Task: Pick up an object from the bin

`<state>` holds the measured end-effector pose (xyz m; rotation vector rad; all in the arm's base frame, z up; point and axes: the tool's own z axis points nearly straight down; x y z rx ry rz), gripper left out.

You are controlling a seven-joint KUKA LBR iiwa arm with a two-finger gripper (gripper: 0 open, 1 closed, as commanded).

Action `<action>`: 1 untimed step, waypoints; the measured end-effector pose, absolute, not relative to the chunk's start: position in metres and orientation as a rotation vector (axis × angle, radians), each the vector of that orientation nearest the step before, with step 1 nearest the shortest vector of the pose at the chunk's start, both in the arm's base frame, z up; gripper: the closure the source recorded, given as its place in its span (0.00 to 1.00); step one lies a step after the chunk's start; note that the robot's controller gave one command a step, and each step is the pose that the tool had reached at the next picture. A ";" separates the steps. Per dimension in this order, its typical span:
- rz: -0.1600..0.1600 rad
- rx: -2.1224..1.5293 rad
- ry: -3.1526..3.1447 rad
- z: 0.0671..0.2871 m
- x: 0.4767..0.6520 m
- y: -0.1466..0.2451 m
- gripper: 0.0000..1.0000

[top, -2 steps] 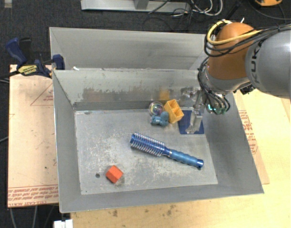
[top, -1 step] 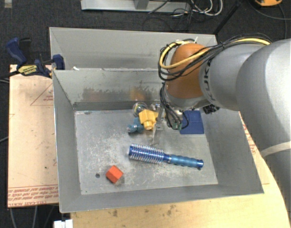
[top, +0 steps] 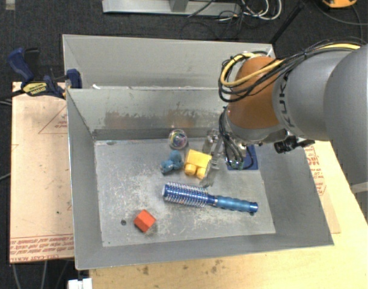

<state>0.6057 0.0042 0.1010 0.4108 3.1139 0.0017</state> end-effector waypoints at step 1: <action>0.001 1.015 2.970 0.100 0.614 -0.007 0.00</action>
Offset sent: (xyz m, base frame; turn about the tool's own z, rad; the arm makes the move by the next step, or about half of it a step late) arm 0.0079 -0.0114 -0.0010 0.3983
